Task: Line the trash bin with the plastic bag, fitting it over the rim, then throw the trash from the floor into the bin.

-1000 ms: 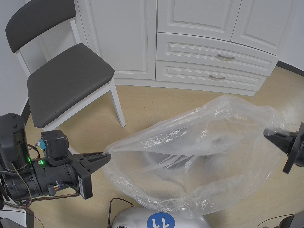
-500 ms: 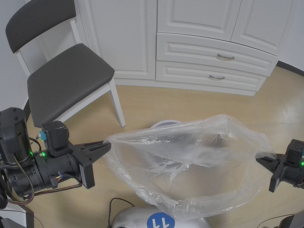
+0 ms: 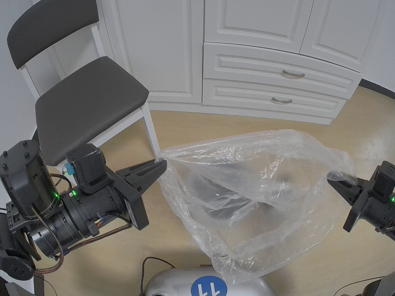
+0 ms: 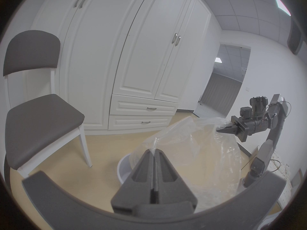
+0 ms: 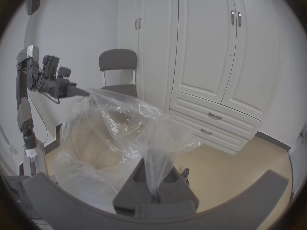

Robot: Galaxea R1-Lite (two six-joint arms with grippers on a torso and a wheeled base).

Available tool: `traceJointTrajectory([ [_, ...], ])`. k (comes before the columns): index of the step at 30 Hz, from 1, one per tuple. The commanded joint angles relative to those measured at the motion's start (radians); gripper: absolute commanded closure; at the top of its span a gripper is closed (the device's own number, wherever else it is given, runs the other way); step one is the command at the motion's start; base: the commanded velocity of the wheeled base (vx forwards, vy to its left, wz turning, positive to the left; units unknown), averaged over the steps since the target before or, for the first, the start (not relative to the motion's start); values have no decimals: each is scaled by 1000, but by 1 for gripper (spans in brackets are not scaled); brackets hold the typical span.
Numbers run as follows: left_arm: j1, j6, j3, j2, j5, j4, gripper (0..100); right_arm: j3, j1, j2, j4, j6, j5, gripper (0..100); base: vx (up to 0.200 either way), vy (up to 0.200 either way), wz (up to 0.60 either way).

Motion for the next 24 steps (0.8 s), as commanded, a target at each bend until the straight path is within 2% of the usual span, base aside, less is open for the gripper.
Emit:
traceJointTrajectory([
  [1, -33, -1, 21, 26, 0, -44, 100, 25, 28, 54, -63, 13, 4, 100, 0, 0, 0],
  [6, -85, -3, 47, 28, 0, -136, 100, 60, 82, 131, -267, 56, 7, 100, 0, 0, 0],
  [10, -100, 2, 70, 31, 0, -187, 100, 84, 97, 160, -354, 54, 7, 100, 0, 0, 0],
  [16, -45, 6, 68, 17, 18, -181, 100, 89, 80, 110, -348, 45, 4, 100, 0, 0, 0],
  [18, 13, 32, 65, 17, 29, -173, 100, 89, 57, 88, -322, 22, -7, 100, 0, 0, 0],
  [24, 82, 104, 62, 32, 74, -168, 100, 80, -32, 54, -213, -52, -27, 100, 0, 0, 0],
])
